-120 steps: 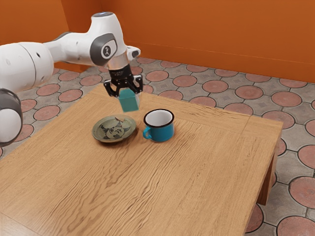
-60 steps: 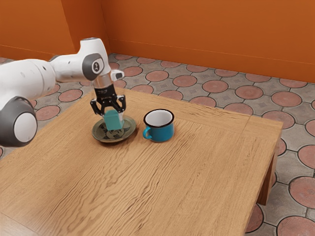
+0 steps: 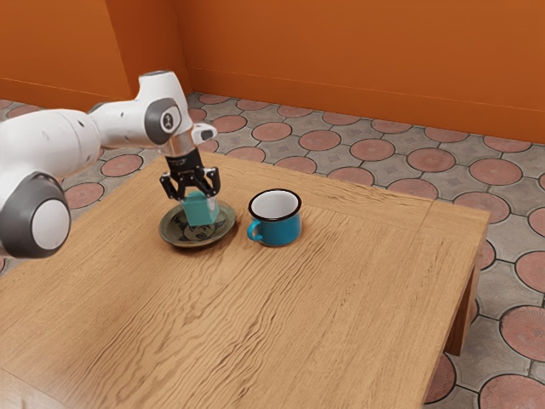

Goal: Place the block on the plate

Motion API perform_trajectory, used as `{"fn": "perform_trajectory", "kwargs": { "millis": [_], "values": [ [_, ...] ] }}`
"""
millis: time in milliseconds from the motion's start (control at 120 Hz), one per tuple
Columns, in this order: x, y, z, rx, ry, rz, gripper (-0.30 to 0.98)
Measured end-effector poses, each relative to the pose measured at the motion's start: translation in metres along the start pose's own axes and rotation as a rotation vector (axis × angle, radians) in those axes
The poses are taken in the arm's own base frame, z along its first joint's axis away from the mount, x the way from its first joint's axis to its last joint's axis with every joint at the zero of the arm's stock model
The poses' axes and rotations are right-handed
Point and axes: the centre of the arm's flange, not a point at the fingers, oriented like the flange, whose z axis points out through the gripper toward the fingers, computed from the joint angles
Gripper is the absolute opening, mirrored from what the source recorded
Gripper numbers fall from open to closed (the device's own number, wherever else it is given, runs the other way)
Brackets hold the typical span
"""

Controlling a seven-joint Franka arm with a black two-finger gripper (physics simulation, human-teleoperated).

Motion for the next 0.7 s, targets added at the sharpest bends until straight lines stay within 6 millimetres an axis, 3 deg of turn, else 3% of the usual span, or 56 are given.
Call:
{"fn": "perform_trajectory", "kwargs": {
  "millis": [367,567,642,700],
  "values": [
    [0.008,-0.005,0.004,-0.007,0.016,0.04,0.4],
    [0.008,-0.005,0.003,-0.01,0.018,0.062,0.57],
    [0.007,-0.002,-0.005,-0.01,0.026,0.073,0.6],
    [0.003,0.004,-0.022,-0.01,0.045,0.086,0.62]
  ]
}}
